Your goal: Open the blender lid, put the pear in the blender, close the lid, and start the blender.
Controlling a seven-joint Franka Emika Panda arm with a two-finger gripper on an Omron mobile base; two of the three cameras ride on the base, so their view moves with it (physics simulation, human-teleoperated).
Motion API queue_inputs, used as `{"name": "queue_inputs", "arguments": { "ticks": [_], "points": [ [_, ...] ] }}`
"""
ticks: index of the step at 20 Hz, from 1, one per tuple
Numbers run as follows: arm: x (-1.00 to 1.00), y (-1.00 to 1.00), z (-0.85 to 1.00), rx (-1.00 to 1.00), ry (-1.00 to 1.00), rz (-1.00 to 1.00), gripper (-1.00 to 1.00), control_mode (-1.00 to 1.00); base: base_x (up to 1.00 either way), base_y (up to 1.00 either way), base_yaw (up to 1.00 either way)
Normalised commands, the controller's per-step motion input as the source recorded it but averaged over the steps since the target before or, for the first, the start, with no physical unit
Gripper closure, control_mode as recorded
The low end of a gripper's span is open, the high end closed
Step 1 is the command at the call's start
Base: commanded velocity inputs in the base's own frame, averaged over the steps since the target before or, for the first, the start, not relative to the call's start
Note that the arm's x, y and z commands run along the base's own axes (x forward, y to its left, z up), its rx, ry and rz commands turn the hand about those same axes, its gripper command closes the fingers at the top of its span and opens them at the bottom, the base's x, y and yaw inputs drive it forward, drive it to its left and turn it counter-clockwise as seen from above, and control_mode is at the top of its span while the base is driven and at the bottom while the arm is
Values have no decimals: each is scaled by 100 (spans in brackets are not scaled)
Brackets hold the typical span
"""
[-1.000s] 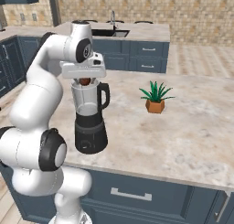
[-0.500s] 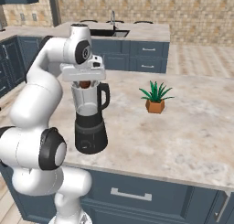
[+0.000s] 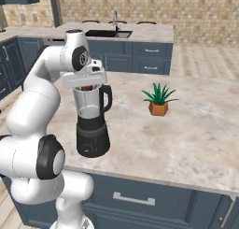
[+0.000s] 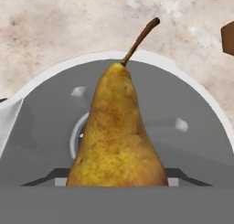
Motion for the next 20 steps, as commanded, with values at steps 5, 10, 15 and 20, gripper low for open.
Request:
{"name": "queue_inputs", "arguments": {
  "ticks": [5,10,15,20],
  "points": [
    [1,0,-54,0,11,-1,-100,-100,0,0,0],
    [0,0,-10,0,6,0,-100,-100,0,0,0],
    [0,0,2,0,2,-3,-100,-100,0,0,0],
    [-8,0,62,0,-4,-7,-100,-100,0,0,0]
  ]
}}
